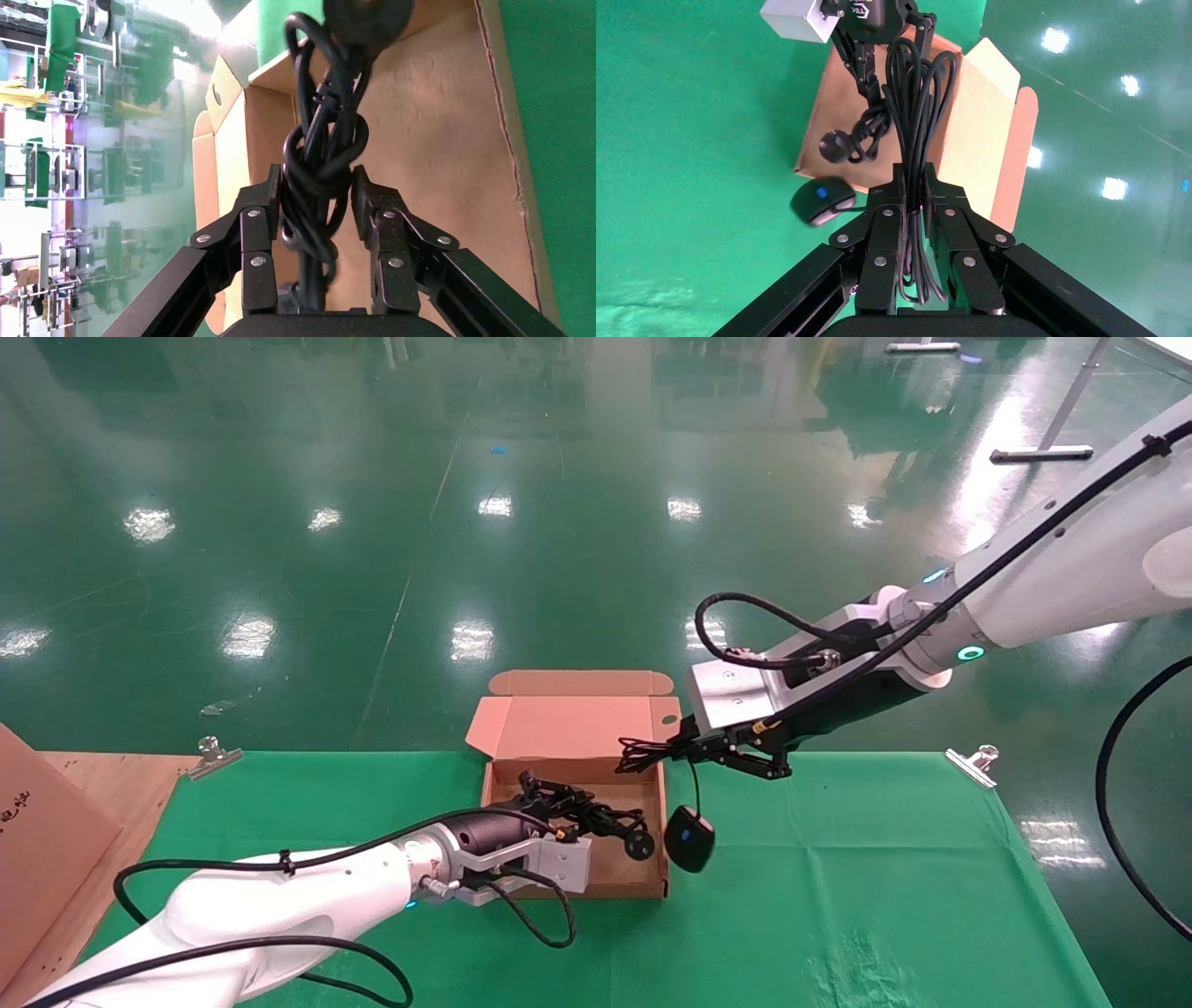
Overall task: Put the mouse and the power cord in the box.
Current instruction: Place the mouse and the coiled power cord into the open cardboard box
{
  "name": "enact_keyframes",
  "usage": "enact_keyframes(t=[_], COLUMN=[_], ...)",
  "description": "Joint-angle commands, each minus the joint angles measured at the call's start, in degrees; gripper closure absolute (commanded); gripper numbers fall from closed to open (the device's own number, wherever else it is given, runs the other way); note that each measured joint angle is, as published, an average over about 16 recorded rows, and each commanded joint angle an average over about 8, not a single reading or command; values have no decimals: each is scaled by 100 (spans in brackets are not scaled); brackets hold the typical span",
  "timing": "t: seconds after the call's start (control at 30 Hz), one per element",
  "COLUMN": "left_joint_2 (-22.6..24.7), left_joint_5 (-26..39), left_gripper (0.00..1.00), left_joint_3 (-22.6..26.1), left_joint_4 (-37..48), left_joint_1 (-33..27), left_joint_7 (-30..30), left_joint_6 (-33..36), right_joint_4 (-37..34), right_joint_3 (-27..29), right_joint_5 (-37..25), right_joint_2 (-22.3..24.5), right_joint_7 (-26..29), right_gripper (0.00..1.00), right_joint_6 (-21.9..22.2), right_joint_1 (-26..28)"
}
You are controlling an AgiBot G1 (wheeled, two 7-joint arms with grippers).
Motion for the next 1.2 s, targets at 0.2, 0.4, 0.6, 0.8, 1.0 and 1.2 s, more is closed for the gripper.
enact_keyframes(t=[0.2,0.4,0.6,0.8,1.0,1.2], left_joint_2=[-9,-33,-150,-449,-901,-1386], left_joint_5=[-220,-504,-930,-1350,-1656,-1896], left_gripper=[0,0,0,0,0,0], left_joint_3=[338,446,311,54,-152,-312], left_joint_4=[71,295,551,860,1055,1260], left_joint_1=[-74,-242,-401,-616,-772,-828], left_joint_7=[-230,-570,-774,-776,-669,-620], left_joint_6=[26,48,413,1170,2071,2840], right_joint_4=[-71,21,373,867,1397,1941], right_joint_3=[8,-25,-120,-295,-582,-1010], right_joint_5=[37,57,119,242,397,645], right_joint_2=[-104,-222,-288,-313,-342,-374], right_joint_7=[-24,68,298,670,1055,1410], right_gripper=[100,100,100,100,100,100], right_joint_6=[1,91,201,339,628,1144], right_joint_1=[-23,-94,-184,-295,-432,-645])
